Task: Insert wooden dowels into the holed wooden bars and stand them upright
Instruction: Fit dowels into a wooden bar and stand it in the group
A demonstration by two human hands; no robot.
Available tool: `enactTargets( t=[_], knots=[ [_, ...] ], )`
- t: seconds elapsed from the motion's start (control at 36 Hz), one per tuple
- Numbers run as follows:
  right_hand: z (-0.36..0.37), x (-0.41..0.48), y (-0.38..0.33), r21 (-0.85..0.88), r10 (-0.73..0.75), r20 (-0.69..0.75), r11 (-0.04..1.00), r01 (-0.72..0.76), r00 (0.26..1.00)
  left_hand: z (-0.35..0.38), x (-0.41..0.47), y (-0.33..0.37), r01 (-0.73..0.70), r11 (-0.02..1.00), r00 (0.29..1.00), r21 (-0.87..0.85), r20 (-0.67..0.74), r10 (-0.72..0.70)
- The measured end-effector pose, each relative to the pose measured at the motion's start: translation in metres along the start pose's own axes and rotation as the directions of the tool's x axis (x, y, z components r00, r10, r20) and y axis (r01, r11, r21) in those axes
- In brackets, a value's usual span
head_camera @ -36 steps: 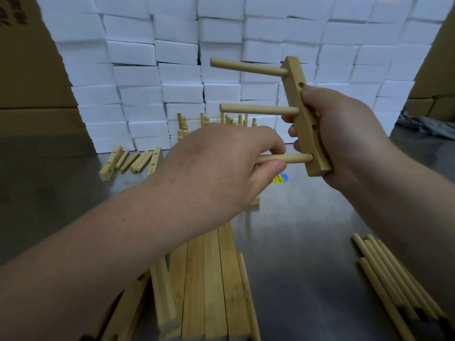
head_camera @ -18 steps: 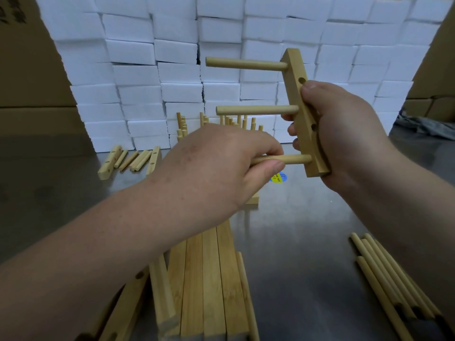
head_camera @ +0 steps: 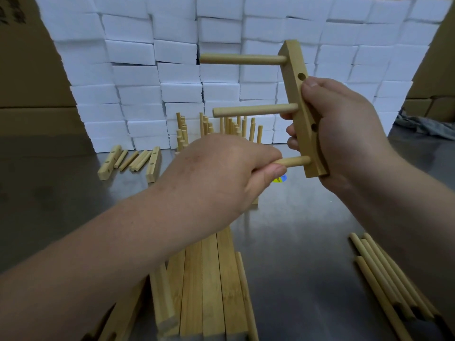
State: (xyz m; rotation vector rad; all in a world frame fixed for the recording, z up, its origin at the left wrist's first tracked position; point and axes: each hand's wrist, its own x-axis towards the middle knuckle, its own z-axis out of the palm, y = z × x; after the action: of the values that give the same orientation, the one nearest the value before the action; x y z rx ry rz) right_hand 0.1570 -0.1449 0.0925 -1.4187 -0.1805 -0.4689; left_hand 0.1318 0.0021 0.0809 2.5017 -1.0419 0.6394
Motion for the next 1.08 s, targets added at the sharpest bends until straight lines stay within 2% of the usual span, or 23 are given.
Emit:
enactTargets(
  t=[0.14, 0.31, 0.42, 0.5, 0.61, 0.69, 0.81, 0.86, 0.92, 1.0, 1.08],
  knots=[
    [0.0, -0.001, 0.0, -0.01, -0.01, 0.021, 1.0, 0.01, 1.0, 0.004, -0.002, -0.001, 0.008, 1.0, 1.0, 0.006, -0.019, -0.008],
    [0.0, -0.001, -0.002, -0.028, -0.055, 0.032, 0.998, 0.056, 0.998, 0.004, -0.003, 0.0, 0.046, 0.99, 0.997, -0.131, -0.056, -0.054],
    [0.0, -0.002, -0.003, -0.023, -0.082, 0.023, 0.996, 0.082, 0.996, 0.004, -0.003, 0.002, 0.176, 0.92, 0.983, -0.35, 0.019, -0.181],
    [0.0, -0.002, -0.004, -0.021, -0.078, 0.035, 0.997, 0.079, 0.996, 0.003, -0.003, 0.004, 0.263, 0.866, 0.964, -0.426, 0.075, -0.255],
    [-0.001, -0.002, -0.004, -0.043, -0.079, 0.028, 0.996, 0.08, 0.996, 0.0, -0.002, 0.006, 0.341, 0.851, 0.94, -0.399, 0.117, -0.321],
    [-0.001, 0.0, -0.006, -0.093, -0.116, 0.016, 0.989, 0.117, 0.993, 0.001, 0.001, 0.009, 0.33, 0.886, 0.944, -0.326, 0.093, -0.317],
    [-0.006, 0.005, -0.009, -0.131, -0.079, -0.023, 0.988, 0.075, 0.997, -0.006, 0.002, 0.008, 0.316, 0.899, 0.944, -0.302, 0.006, -0.33],
    [-0.012, 0.012, -0.011, -0.106, -0.021, -0.061, 0.994, 0.015, 0.998, -0.012, 0.004, 0.004, 0.316, 0.839, 0.917, -0.444, -0.086, -0.39],
    [-0.018, 0.018, -0.013, 0.004, 0.09, -0.106, 0.996, -0.09, 0.99, -0.016, 0.008, -0.003, 0.324, 0.704, 0.855, -0.632, -0.123, -0.504],
    [-0.019, 0.02, -0.013, 0.176, 0.232, -0.092, 0.961, -0.213, 0.968, -0.012, 0.013, -0.01, 0.408, 0.53, 0.801, -0.743, 0.013, -0.598],
    [-0.012, 0.017, -0.01, 0.239, 0.28, 0.006, 0.932, -0.273, 0.96, -0.001, 0.011, -0.007, 0.49, 0.417, 0.81, -0.765, 0.222, -0.543]
  ],
)
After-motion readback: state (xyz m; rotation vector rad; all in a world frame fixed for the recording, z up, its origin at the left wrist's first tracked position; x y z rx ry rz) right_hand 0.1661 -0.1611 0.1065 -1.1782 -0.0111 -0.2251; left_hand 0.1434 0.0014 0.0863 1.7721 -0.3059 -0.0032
